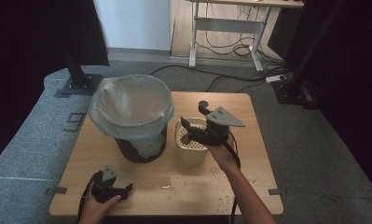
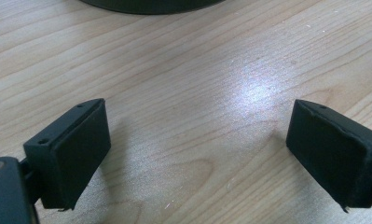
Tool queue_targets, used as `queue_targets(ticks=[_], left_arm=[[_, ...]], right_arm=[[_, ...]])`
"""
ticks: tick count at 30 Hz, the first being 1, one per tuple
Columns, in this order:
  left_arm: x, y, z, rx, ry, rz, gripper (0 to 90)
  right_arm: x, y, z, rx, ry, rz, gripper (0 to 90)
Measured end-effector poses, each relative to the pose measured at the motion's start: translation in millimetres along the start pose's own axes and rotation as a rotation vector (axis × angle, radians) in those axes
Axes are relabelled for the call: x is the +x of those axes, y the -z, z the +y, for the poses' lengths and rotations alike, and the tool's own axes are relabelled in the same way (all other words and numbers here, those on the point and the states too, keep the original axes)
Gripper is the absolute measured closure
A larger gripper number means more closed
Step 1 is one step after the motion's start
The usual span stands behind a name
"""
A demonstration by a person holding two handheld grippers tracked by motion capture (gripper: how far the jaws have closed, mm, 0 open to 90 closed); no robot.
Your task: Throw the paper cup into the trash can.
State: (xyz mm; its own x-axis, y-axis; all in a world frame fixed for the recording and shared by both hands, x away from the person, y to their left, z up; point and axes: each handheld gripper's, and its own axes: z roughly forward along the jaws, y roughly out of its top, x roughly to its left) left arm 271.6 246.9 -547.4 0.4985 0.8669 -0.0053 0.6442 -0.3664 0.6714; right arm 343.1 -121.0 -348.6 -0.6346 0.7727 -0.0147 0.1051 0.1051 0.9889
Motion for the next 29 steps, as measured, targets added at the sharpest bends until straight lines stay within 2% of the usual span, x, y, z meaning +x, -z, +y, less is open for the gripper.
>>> queue_targets(ticks=[6, 14, 23, 26, 29], left_arm=[[-0.1, 0.0, 0.0, 0.0, 0.0, 0.001, 5.7], [-0.2, 0.2, 0.0, 0.002, -0.001, 0.0, 5.7], [-0.5, 0.1, 0.0, 0.001, 0.003, 0.002, 5.7], [-0.5, 0.1, 0.0, 0.0, 0.003, 0.002, 5.7], [-0.5, 0.1, 0.0, 0.001, 0.003, 0.003, 5.8]], right_arm=[[-17.5, 26.4, -35.4, 0.004, -0.034, -0.042, 25.8], [-28.3, 49.9, -90.0, 0.065, -0.052, -0.078, 26.1], [-34.6, 59.7, -143.9, 0.138, -0.105, -0.111, 26.6], [-37.0, 58.9, -153.4, 0.152, -0.123, -0.115, 26.8], [-38.4, 58.4, -155.4, 0.159, -0.11, -0.128, 26.8]])
